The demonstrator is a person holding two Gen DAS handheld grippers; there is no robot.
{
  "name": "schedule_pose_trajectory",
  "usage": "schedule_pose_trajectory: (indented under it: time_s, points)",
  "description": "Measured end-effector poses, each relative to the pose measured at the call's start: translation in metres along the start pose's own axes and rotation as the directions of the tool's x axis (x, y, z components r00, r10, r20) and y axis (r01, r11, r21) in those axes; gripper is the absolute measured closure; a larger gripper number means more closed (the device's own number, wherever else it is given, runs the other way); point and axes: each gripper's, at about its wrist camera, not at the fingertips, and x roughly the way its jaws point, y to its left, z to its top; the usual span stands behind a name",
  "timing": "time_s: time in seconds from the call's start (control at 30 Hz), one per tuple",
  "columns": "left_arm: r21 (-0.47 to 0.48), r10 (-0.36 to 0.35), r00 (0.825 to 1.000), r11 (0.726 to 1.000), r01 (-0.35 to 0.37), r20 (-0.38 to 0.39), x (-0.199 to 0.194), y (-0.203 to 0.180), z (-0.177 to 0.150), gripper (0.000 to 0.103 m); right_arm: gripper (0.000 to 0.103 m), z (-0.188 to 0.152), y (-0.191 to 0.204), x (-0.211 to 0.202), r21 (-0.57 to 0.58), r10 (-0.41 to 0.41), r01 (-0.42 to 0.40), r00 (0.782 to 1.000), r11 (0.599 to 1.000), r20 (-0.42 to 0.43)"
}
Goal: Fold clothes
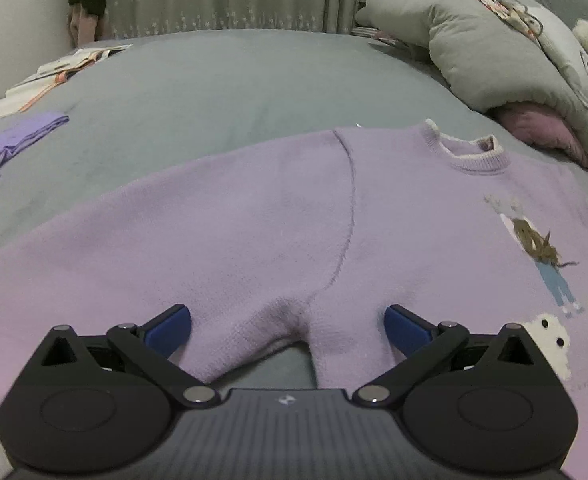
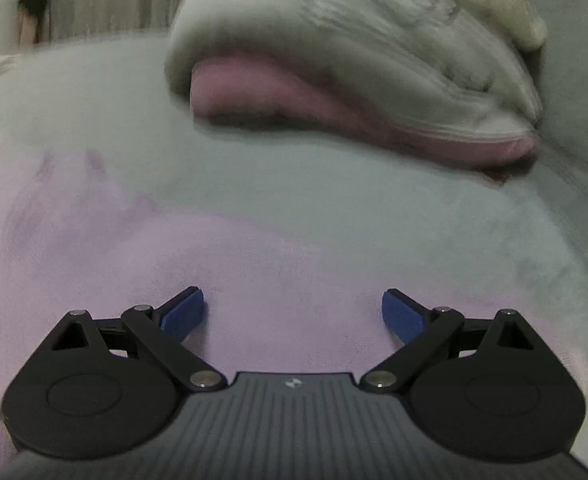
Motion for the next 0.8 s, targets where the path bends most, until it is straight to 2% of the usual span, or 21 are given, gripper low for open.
schedule_pose_trajectory:
  time_s: [0.03,0.07,0.13,0.17,0.2,0.23,0.27,0.3,0.33,0.37,0.43,0.47,0.5,0.53,0.57,0.6,0.67,0.77,0.8]
  points:
    - [-0.007,-0.001,1.000,1.000,0.001,0.002,0.001,0.002,0.001,0.000,0.003,0.003,-0.006,0.001,0.016,-0.022,0.022,1.000,1.000,-0.001]
    - [-0.015,-0.001,1.000,1.000,0.001,0.003,0.000,0.002,0.000,0.000,0.004,0.009,-0.016,-0.002,0.037,-0.113,0.113,0.993,0.993,0.014]
    - [-0.031,0.001,1.000,1.000,0.000,0.018,0.000,-0.001,0.000,0.000,0.004,0.018,-0.020,-0.009,0.030,-0.137,0.135,0.986,0.990,0.090]
    - [-0.025,0.004,1.000,1.000,-0.003,0.029,-0.004,-0.003,-0.002,0.001,0.004,0.025,-0.020,-0.017,0.001,-0.006,0.006,0.989,1.000,0.148]
    - [-0.016,0.006,0.999,1.000,-0.005,0.039,-0.008,-0.006,-0.004,0.001,0.004,0.029,-0.015,-0.018,-0.032,0.093,-0.089,0.984,0.995,0.155]
    - [-0.009,0.006,0.999,1.000,-0.006,0.049,-0.011,-0.010,-0.005,0.001,0.004,0.031,-0.011,-0.017,-0.056,0.134,-0.127,0.980,0.990,0.150]
    - [-0.006,0.006,0.999,1.000,-0.006,0.054,-0.013,-0.011,-0.006,0.001,0.004,0.036,0.011,-0.013,-0.170,0.250,-0.229,0.961,0.958,0.114]
    - [-0.005,0.003,0.998,1.000,-0.003,0.068,-0.017,-0.012,-0.006,0.001,0.004,0.038,0.028,-0.009,-0.264,0.291,-0.261,0.953,0.928,0.081]
    - [-0.003,-0.001,0.997,1.000,0.001,0.082,-0.020,-0.014,-0.006,0.001,0.004,0.038,0.032,-0.009,-0.286,0.298,-0.266,0.952,0.921,0.074]
    - [0.025,-0.005,0.996,1.000,0.003,0.094,-0.023,-0.020,-0.006,0.001,0.004,0.040,0.056,-0.002,-0.402,0.335,-0.294,0.941,0.867,0.034]
    - [0.096,0.016,0.994,0.995,-0.027,0.110,-0.027,-0.031,-0.007,0.001,0.006,0.045,0.064,0.007,-0.423,0.381,-0.344,0.925,0.839,0.002]
    - [0.139,0.043,0.992,0.989,-0.059,0.114,-0.029,-0.035,-0.008,0.001,0.017,0.051,0.068,0.016,-0.414,0.417,-0.383,0.909,0.825,-0.011]
    - [0.177,0.066,0.991,0.980,-0.086,0.117,-0.030,-0.038,-0.009,0.001,0.037,0.056,0.070,0.022,-0.399,0.443,-0.411,0.896,0.819,-0.015]
    - [0.192,0.074,0.990,0.977,-0.095,0.118,-0.031,-0.039,-0.010,0.001,0.043,0.059,0.075,0.025,-0.376,0.471,-0.447,0.881,0.811,-0.032]
    - [0.217,0.082,0.989,0.970,-0.108,0.126,-0.034,-0.040,-0.012,0.001,0.049,0.061,0.077,0.030,-0.368,0.482,-0.463,0.875,0.806,-0.044]
    - [0.232,0.087,0.987,0.966,-0.117,0.132,-0.037,-0.041,-0.013,0.001,0.054,0.063,0.083,0.041,-0.365,0.485,-0.480,0.870,0.797,-0.086]
    - [0.234,0.090,0.987,0.965,-0.120,0.132,-0.041,-0.038,-0.015,0.001,0.057,0.063,0.091,0.054,-0.370,0.470,-0.484,0.872,0.793,-0.135]
    - [0.232,0.095,0.988,0.965,-0.121,0.123,-0.042,-0.034,-0.014,0.001,0.089,0.069,0.084,0.052,-0.343,0.484,-0.502,0.863,0.794,-0.143]
    - [0.232,0.097,0.988,0.965,-0.123,0.123,-0.042,-0.033,-0.013,0.001,0.092,0.072,0.083,0.050,-0.339,0.487,-0.506,0.861,0.793,-0.146]
